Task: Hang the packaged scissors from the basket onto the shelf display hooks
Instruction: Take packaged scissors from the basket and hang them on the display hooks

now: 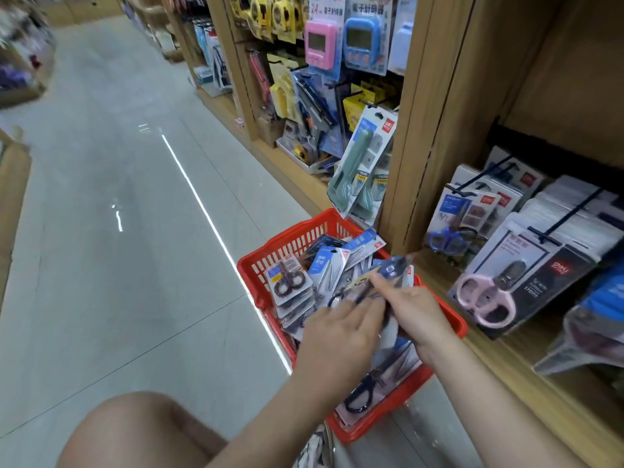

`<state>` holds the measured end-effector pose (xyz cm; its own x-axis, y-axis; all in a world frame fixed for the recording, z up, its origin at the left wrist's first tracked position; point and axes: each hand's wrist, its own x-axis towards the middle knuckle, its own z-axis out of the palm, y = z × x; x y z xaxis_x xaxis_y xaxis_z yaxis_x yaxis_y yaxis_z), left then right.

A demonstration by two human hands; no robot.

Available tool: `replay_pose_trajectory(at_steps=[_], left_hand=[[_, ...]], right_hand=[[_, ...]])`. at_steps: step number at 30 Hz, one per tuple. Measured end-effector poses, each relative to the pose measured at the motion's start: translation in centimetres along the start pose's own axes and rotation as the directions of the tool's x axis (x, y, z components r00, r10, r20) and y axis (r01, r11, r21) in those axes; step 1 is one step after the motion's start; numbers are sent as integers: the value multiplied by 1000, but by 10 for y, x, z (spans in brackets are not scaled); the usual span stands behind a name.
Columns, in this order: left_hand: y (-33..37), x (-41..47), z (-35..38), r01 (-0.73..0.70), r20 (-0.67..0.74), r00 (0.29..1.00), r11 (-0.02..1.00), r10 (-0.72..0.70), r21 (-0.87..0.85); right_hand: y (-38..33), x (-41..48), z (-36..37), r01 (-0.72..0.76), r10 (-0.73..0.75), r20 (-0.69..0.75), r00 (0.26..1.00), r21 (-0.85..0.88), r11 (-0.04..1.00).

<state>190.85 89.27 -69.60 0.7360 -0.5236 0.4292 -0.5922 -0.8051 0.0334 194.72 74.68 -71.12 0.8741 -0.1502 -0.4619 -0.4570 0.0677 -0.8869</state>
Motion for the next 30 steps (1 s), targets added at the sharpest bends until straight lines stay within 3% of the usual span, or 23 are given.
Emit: replay_pose_trajectory(at_steps=[2, 4, 6, 8, 10, 11, 13, 15, 17, 19, 26, 30], left_hand=[[6, -7, 14, -37, 81, 996, 995, 44, -87], [1, -9, 21, -36, 261, 960, 970, 100, -241], [-10, -3, 20, 114, 463, 879, 890, 117, -441], [-28, 5, 21, 414, 601, 799, 725, 1, -551], [-53, 16, 29, 694, 599, 715, 477, -362, -540], [-70, 19, 41, 763, 546, 646, 424, -534, -488], [-103, 24, 68, 837, 468, 546, 474, -695, -273], [-133, 22, 105, 884, 513, 442, 456, -736, -107], [-148, 16, 136, 940, 575, 304, 337, -760, -50], [-145, 16, 141, 971, 636, 214, 235, -742, -53], [-161, 12, 148, 989, 646, 80, -22, -759, -148], [-155, 7, 134, 963, 588, 88, -83, -804, -257]], right_hand=[[15, 2, -4, -36, 42, -52, 998, 109, 993], [28, 5, -8, -70, 85, -105, 991, 135, 988], [39, 7, -11, -64, 74, -139, 988, 77, 995], [44, 9, -14, -25, 23, -163, 986, -13, 1000], [46, 10, -19, -18, 15, -142, 990, -18, 1000], [47, 11, -21, -25, 22, -136, 990, -19, 1000], [50, 14, -26, -30, 24, -135, 991, -42, 999], [56, 17, -30, -45, 32, -149, 988, -83, 996], [63, 20, -33, -58, 39, -157, 987, -123, 991], [67, 21, -35, -57, 29, -161, 987, -168, 984], [68, 21, -43, 79, -125, -125, 984, -322, 943], [58, 17, -46, 159, -222, -120, 968, -396, 905]])
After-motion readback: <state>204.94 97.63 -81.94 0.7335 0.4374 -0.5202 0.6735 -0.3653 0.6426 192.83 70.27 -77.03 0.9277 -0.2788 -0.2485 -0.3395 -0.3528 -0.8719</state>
